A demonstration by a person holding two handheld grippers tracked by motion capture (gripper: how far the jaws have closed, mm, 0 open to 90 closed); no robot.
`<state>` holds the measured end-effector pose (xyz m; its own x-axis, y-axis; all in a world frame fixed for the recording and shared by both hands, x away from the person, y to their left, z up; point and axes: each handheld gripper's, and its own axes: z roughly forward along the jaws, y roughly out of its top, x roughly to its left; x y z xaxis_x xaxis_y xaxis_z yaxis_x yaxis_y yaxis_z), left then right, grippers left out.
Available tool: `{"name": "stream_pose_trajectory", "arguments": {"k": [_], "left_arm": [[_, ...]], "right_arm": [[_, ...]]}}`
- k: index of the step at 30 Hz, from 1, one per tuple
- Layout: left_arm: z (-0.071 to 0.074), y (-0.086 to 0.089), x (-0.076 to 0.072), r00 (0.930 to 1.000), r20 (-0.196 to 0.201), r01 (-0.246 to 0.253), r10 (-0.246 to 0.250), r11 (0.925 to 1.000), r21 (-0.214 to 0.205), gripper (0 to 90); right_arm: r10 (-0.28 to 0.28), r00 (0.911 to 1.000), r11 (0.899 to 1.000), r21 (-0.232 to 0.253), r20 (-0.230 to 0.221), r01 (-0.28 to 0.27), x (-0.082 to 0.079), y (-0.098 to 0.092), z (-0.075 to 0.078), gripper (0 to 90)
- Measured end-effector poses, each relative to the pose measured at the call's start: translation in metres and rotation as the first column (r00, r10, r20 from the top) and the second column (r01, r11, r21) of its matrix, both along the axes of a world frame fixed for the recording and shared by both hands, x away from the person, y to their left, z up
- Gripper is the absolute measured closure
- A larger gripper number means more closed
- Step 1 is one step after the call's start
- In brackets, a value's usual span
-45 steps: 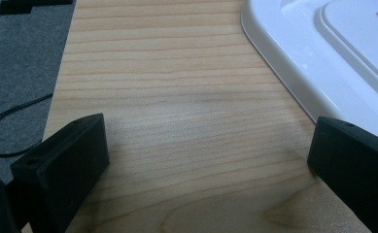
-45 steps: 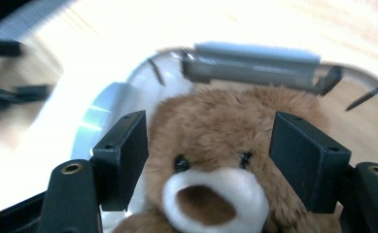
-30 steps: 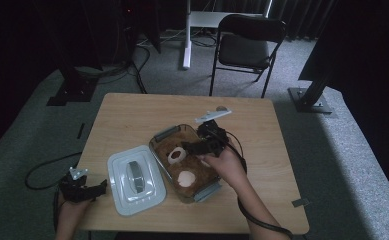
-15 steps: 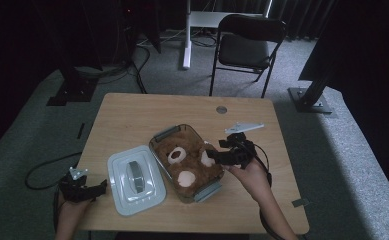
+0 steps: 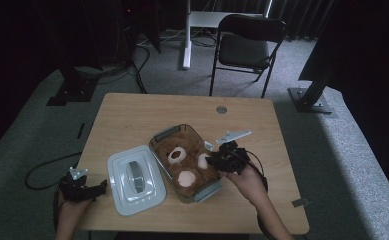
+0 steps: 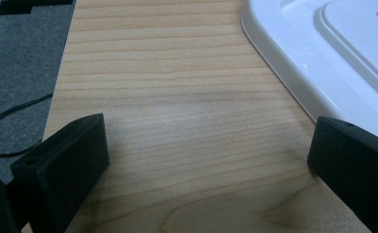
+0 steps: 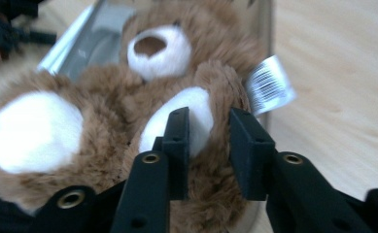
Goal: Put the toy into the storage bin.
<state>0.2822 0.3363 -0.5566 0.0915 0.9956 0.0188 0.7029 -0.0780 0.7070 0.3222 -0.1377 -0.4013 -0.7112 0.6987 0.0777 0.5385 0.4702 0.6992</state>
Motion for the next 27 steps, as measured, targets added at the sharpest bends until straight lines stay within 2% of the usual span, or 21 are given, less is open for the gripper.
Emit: {"name": "stream_pose_trajectory", "arguments": {"k": [4, 7, 8, 9, 14, 16, 19, 21, 22, 23, 24, 25, 26, 27], "left_arm": [[0.0, 0.0, 0.0, 1.0, 0.001, 0.0, 0.0, 1.0, 0.0, 1.9], [0.0, 0.0, 0.0, 1.0, 0.001, 0.0, 0.0, 1.0, 0.0, 1.9], [0.0, 0.0, 0.0, 1.0, 0.001, 0.0, 0.0, 1.0, 0.0, 1.9], [0.0, 0.0, 0.0, 1.0, 0.0, 0.001, -0.001, 1.0, 0.0, 1.9], [0.0, 0.0, 0.0, 1.0, -0.001, 0.001, -0.001, 1.0, 0.001, 1.9], [0.0, 0.0, 0.0, 1.0, -0.001, 0.001, -0.001, 1.0, 0.0, 1.9], [0.0, 0.0, 0.0, 1.0, -0.001, 0.002, -0.002, 1.0, 0.001, 1.9], [0.0, 0.0, 0.0, 1.0, -0.001, 0.001, -0.001, 1.0, 0.001, 1.9], [0.0, 0.0, 0.0, 1.0, 0.0, 0.001, -0.001, 1.0, 0.001, 1.9], [0.0, 0.0, 0.0, 1.0, 0.0, 0.001, -0.001, 1.0, 0.001, 1.9], [0.0, 0.0, 0.0, 1.0, 0.001, 0.0, 0.0, 1.0, 0.0, 1.9], [0.0, 0.0, 0.0, 1.0, 0.001, 0.0, 0.0, 1.0, 0.0, 1.9], [0.0, 0.0, 0.0, 1.0, 0.0, 0.0, 0.0, 1.0, -0.001, 1.9], [0.0, 0.0, 0.0, 1.0, 0.0, 0.0, 0.0, 1.0, 0.0, 1.9]], "right_arm": [[0.006, 0.9993, 0.999, -0.05, -0.036, -0.008, 0.011, 0.014, -0.016, 71.7], [0.015, 0.999, 0.997, -0.075, -0.042, -0.018, 0.015, 0.019, -0.017, 71.1], [0.015, 0.9979, 0.995, -0.1, -0.063, -0.021, 0.021, 0.023, -0.018, 69.4], [0.013, 0.9969, 0.994, -0.106, -0.077, -0.021, 0.024, 0.025, -0.019, 69.4], [0.02, 0.9941, 0.977, -0.211, -0.106, -0.042, 0.032, 0.039, -0.033, 70.6], [0.013, 0.9947, 0.974, -0.224, -0.102, -0.036, 0.034, 0.042, -0.036, 70.9], [0.005, 0.9957, 0.981, -0.192, -0.093, -0.023, 0.033, 0.038, -0.037, 70.2], [0.009, 0.9968, 0.989, -0.15, -0.079, -0.021, 0.031, 0.032, -0.032, 68.1], [0.003, 0.9967, 0.994, -0.112, -0.081, -0.013, 0.029, 0.028, -0.028, 66.1], [0.003, 0.9967, 0.994, -0.112, -0.081, -0.013, 0.029, 0.028, -0.028, 66.1], [0.001, 0.9983, 0.999, -0.051, -0.058, -0.004, 0.023, 0.018, -0.015, 60.0], [0.007, 0.9983, 0.999, -0.031, -0.058, -0.009, 0.022, 0.015, -0.011, 59.2], [0.007, 0.9983, 0.999, -0.031, -0.058, -0.009, 0.022, 0.015, -0.011, 59.2], [0.008, 0.9987, 1.0, 0.015, -0.051, -0.007, 0.016, 0.009, -0.002, 58.8]]}}
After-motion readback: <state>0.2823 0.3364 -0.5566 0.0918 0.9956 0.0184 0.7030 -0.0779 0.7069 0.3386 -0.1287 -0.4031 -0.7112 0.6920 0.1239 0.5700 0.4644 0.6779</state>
